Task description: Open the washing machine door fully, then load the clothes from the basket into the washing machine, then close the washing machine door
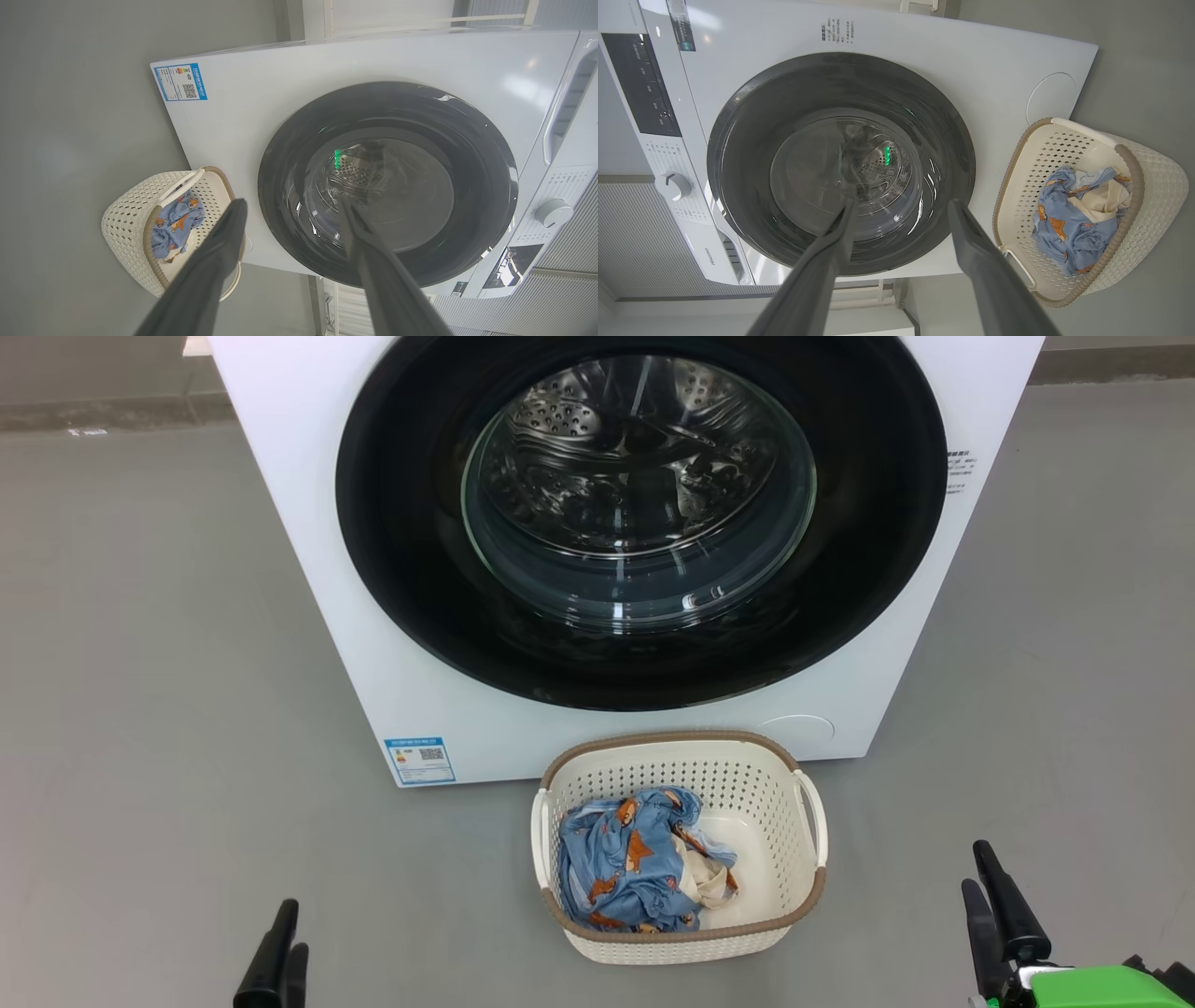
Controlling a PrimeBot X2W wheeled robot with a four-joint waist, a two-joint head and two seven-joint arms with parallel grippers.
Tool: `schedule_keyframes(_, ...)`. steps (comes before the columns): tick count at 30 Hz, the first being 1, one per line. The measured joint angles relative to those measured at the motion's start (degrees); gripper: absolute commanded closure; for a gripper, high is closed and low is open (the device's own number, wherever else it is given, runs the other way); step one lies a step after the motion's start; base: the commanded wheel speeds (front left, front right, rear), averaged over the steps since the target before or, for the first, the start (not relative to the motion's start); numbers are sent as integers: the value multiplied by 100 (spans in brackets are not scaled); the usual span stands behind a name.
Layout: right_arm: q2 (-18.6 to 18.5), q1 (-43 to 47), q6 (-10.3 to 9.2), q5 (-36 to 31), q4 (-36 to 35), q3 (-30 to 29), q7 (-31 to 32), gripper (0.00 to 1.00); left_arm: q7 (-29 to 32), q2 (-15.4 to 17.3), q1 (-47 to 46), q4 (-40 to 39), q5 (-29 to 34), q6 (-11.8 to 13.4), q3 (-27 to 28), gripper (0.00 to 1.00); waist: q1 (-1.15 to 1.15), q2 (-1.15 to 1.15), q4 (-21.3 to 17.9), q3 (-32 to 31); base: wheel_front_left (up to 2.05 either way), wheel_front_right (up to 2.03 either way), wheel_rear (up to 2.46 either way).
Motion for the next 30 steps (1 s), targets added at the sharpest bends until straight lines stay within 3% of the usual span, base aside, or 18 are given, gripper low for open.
schedule_keyframes(20, -2, -1, 0, -1596, -369, 170, -308, 0, -328, 16, 1, -141, 1344, 0, 44, 0, 0, 0, 9, 29, 0, 0, 0)
schedule_keyframes(30, -11, -1, 0, -2810, -458, 341, -504, 0, -504, 20, 1, -243, 2251, 0, 98, 0, 0, 0, 15, 50, 0, 0, 0)
